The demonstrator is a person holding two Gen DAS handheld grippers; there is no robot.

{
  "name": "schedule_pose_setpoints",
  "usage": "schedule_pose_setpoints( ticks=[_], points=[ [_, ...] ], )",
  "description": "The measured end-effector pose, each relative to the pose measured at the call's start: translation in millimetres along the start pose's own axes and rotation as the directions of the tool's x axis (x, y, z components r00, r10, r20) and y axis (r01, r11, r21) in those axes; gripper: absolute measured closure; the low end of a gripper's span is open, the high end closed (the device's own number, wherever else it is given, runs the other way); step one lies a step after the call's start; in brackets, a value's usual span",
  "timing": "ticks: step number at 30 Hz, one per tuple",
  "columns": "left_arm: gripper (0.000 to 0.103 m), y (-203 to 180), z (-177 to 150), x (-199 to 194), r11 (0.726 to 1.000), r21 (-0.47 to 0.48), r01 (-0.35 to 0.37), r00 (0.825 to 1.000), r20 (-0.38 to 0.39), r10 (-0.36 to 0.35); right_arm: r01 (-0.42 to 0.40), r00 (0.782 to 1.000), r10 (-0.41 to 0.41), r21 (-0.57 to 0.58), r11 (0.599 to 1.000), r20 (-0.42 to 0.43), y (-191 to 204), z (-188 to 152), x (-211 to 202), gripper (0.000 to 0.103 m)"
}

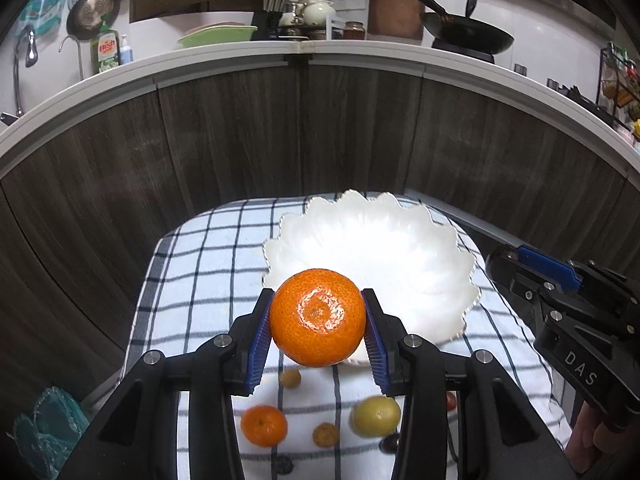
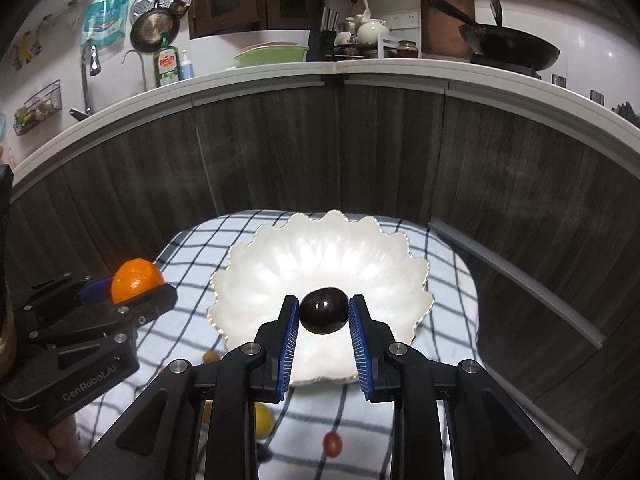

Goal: Organize fruits
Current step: 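Carry the mandarin and dark plum over the white bowl with both tools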

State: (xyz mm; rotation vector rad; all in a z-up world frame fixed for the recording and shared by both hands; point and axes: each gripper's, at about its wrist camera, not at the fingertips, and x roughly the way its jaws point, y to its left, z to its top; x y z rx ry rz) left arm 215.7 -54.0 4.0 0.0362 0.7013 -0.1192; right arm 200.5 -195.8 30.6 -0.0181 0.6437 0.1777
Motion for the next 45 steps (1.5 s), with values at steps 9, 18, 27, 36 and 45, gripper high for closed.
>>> schedule_pose_setpoints(
  ticks=[9, 18, 27, 36, 45],
  points=[
    [0.061, 2, 16, 20, 0.999, -0.011, -0.034, 0.999, 0.011, 0.034, 0.047, 0.999, -0.047, 0.021, 0.999, 0.009, -7, 11, 17, 0.076],
    [0.061, 7, 32, 40, 0.998, -0.041, -0.054, 0.999, 0.002, 0.054, 0.096, 0.995, -0.097, 0.026, 0.995, 0.024, -16, 27, 33, 0.076],
    [0.061, 8, 49, 58, 0.998, -0.027, -0.063, 0.998, 0.021, 0.064, 0.127, 0.992, -0.127, 0.035, 0.991, 0.014, -23, 37, 53, 0.076],
    [0.061, 6, 60, 80, 0.998, 0.01, -0.054, 0.998, 0.031, 0.054, 0.173, 0.985, -0.173, 0.044, 0.984, -0.016, -30, 41, 80, 0.076],
    [0.061, 2, 56, 112, 0.999, 0.026, -0.03, 0.999, -0.011, 0.03, 0.205, 0.977, -0.201, 0.051, 0.977, -0.071, -41, 35, 109, 0.076]
  ],
)
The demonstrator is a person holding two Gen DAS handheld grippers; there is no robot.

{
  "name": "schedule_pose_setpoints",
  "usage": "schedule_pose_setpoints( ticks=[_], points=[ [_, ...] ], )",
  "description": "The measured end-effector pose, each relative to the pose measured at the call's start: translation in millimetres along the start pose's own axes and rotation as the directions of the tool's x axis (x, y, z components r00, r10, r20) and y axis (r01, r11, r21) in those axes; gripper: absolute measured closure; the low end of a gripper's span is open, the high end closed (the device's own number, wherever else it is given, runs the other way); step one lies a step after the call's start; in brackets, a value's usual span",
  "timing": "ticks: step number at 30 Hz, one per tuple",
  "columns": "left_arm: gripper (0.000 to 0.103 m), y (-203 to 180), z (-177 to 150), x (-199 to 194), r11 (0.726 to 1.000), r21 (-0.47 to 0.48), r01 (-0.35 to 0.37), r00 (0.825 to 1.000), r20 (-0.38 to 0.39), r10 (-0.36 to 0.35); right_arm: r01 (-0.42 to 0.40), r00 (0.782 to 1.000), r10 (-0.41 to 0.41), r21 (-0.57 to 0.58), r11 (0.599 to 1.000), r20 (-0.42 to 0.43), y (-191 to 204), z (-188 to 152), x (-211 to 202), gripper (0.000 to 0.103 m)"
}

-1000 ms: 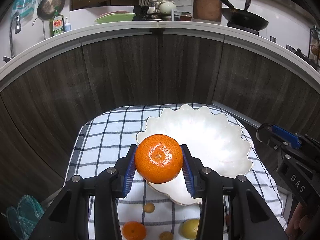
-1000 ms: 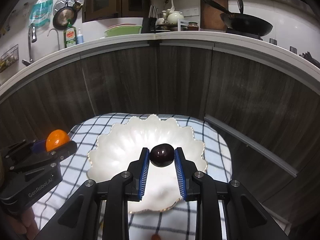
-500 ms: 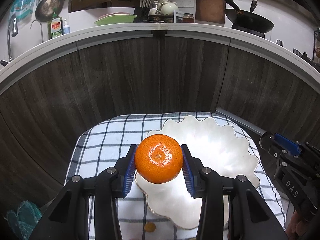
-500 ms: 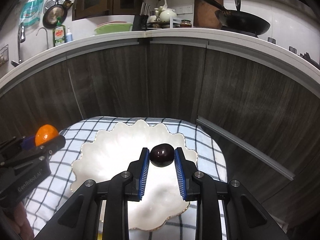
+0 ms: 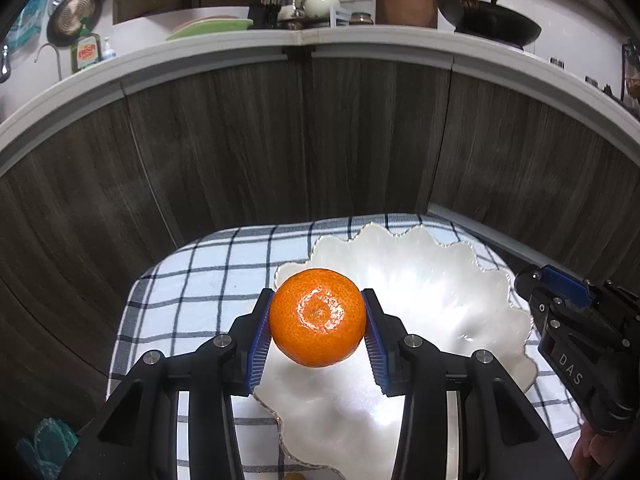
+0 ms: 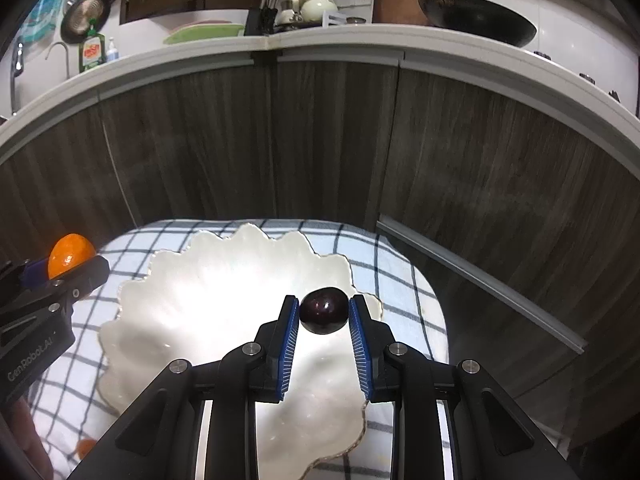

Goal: Organize fruits
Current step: 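Carry the mandarin and dark plum over the white bowl with both tools, then open both tools to drop the mandarin and dark plum into the bowl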

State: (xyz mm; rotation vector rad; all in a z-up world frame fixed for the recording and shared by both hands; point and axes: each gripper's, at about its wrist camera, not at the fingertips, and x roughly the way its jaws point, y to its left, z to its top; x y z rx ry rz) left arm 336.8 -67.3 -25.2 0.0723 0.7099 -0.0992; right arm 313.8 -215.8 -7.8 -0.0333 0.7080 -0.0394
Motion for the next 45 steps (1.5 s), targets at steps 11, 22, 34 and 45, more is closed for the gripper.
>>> schedule_pose_setpoints(
  ticks=[11, 22, 34, 45],
  points=[
    [0.061, -3, -11, 33, 1.0, 0.001, 0.021, 0.996, -0.084, -0.021, 0.0, 0.998, 0.001, 0.016, 1.0, -0.066, 1, -8, 30, 0.076],
    [0.031, -4, -16, 34, 1.0, 0.01, 0.002, 0.996, -0.088, -0.001, -0.003, 0.995, 0.004, 0.011, 1.0, -0.095, 3, -10, 39, 0.075],
    [0.014, 9, -6, 22, 0.999, -0.024, -0.044, 0.997, -0.065, 0.042, 0.039, 0.998, -0.037, 0.036, 0.999, -0.044, 3, 1, 24, 0.026],
    [0.014, 16, -3, -1, 0.998, -0.045, -0.051, 0.998, -0.038, 0.049, 0.031, 1.0, -0.031, 0.022, 0.999, 0.003, 10, 10, 0, 0.026]
  ],
)
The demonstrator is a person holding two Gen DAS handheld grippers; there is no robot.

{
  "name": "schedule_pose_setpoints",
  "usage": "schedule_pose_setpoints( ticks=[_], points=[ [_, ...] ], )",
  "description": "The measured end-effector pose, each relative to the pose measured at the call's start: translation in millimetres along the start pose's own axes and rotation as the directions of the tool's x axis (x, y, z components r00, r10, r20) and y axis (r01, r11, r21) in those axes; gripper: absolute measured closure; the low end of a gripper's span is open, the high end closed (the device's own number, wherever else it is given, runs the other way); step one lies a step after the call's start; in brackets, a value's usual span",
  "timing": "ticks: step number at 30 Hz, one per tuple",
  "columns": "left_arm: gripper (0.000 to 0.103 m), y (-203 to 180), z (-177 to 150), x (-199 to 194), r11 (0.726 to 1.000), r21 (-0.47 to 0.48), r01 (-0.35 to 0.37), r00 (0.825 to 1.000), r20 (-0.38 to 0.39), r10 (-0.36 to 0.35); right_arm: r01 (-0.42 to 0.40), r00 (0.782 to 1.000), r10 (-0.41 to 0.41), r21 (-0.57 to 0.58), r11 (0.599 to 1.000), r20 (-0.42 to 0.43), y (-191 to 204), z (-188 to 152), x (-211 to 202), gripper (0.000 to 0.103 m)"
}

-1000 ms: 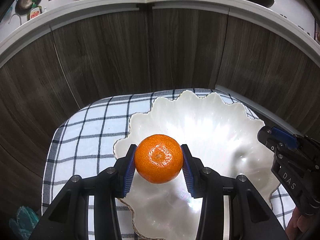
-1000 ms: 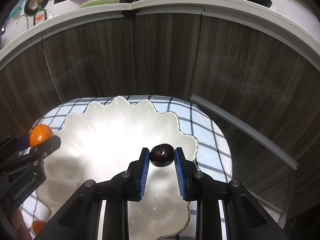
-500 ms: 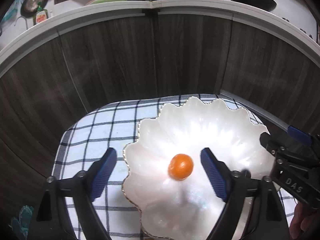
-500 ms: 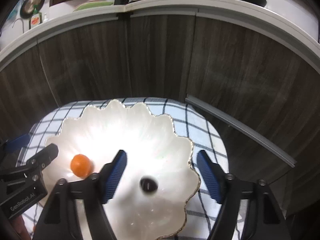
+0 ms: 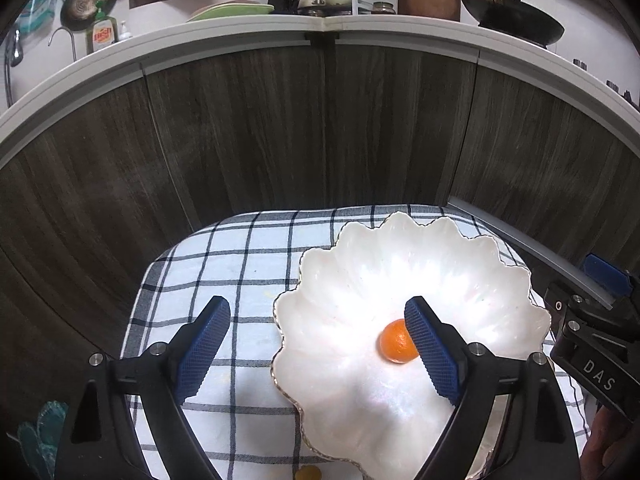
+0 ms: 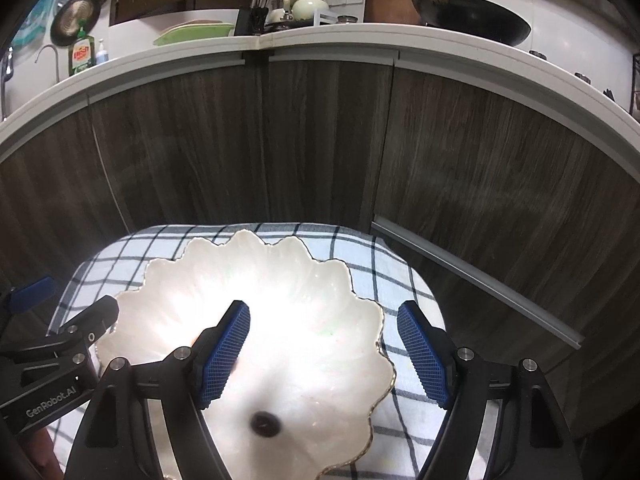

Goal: Organize fruits
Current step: 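Open both tools to drop the mandarin and dark plum into the bowl, then withdraw both open tools from the bowl back over the fruits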

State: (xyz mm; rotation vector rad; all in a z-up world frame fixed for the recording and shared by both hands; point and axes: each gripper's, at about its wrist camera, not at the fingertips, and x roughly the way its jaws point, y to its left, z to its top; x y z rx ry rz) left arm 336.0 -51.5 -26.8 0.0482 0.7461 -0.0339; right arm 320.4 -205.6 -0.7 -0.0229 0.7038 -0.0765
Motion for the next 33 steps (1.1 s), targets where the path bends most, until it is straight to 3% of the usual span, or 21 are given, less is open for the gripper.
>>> schedule_pose_setpoints(
  ticks=[33],
  points=[
    [0.014, 17, -43, -72, 0.999, 0.036, -0.016, 0.999, 0.046, 0.014, 0.023, 0.998, -0.023, -0.002, 1.0, 0.055, 7, -35, -70, 0.026]
  ],
)
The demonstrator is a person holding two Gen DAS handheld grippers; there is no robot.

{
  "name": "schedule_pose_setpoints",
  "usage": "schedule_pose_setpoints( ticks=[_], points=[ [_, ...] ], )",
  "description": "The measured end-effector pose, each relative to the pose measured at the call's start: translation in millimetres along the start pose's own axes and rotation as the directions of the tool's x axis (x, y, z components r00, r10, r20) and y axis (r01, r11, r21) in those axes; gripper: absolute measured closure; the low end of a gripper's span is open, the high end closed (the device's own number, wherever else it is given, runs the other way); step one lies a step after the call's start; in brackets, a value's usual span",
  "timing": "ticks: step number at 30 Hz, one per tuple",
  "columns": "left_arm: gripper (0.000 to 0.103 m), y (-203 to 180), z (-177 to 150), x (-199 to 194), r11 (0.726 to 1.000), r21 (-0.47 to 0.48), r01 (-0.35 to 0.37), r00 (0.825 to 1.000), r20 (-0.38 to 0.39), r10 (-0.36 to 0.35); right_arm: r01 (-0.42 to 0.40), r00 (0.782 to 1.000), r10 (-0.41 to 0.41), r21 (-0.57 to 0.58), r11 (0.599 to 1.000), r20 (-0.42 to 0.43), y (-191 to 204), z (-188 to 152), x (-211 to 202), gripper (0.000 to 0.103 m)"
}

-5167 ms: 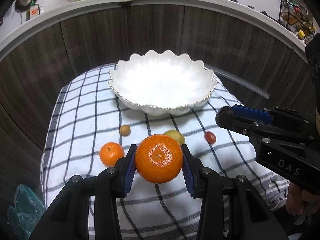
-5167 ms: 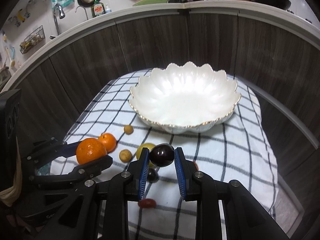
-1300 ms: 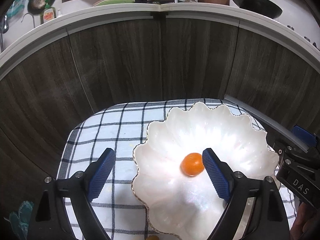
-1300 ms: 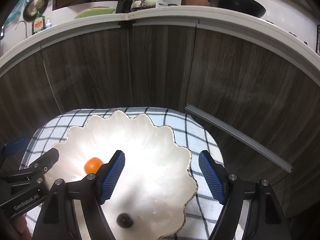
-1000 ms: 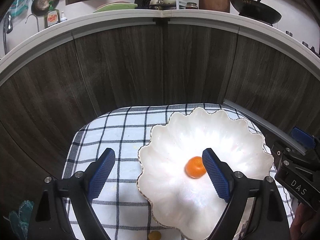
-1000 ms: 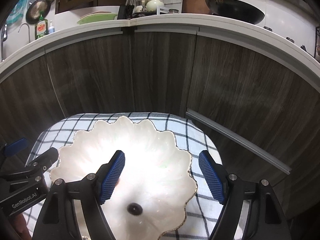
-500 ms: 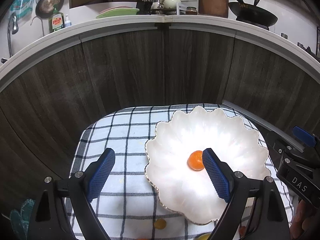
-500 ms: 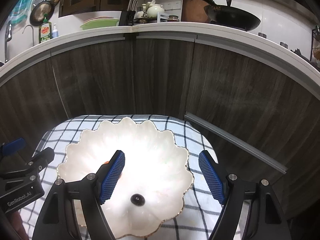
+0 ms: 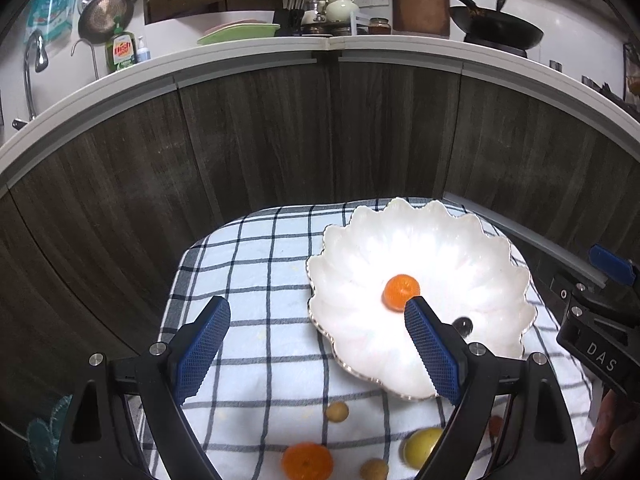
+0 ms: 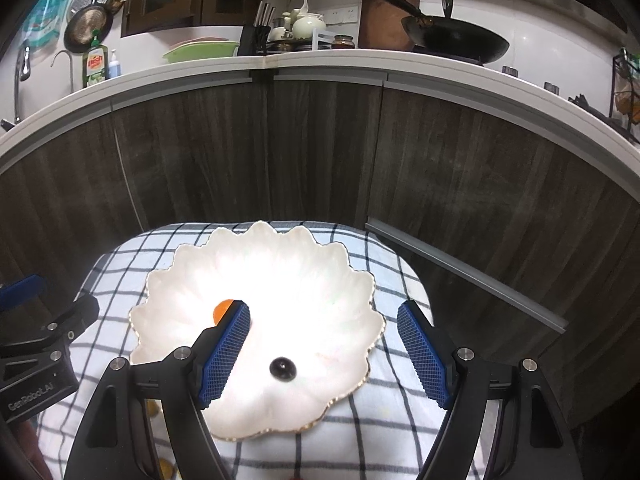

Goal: Organize fruits
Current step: 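Withdraw both open tools from the bowl back over the fruits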

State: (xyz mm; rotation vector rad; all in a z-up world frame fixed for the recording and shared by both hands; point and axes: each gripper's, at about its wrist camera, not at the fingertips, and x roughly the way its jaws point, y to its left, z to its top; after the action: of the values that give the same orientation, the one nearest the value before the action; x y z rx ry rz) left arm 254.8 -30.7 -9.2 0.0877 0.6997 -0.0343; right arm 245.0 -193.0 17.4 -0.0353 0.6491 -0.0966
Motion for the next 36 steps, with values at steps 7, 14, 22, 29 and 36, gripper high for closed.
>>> schedule_pose_setpoints(
  ticks=[7, 14, 22, 29, 36],
  points=[
    [0.014, 4, -17, -19, 1.0, 0.009, 0.003, 1.0, 0.003, -0.003, 0.0, 1.0, 0.0, 0.007, 1.0, -0.001, 1, -12, -18, 0.026],
    [0.014, 7, -34, -32, 1.0, 0.014, 0.01, 1.0, -0.007, -0.01, -0.013, 1.0, 0.013, 0.003, 1.0, -0.008, 5, -26, -30, 0.026],
    [0.014, 8, -56, -41, 0.999, 0.026, 0.02, 1.0, -0.019, -0.02, -0.028, 0.999, 0.028, -0.001, 1.0, -0.015, 7, -44, -46, 0.026],
    [0.014, 6, -76, -50, 0.999, 0.031, 0.03, 0.999, -0.028, -0.029, -0.037, 0.999, 0.037, 0.01, 0.999, -0.039, 6, -63, -53, 0.026],
    [0.014, 11, -93, -58, 0.999, 0.026, 0.031, 0.999, -0.026, -0.03, -0.041, 0.998, 0.041, 0.005, 0.999, -0.051, 11, -81, -62, 0.026]
  ],
)
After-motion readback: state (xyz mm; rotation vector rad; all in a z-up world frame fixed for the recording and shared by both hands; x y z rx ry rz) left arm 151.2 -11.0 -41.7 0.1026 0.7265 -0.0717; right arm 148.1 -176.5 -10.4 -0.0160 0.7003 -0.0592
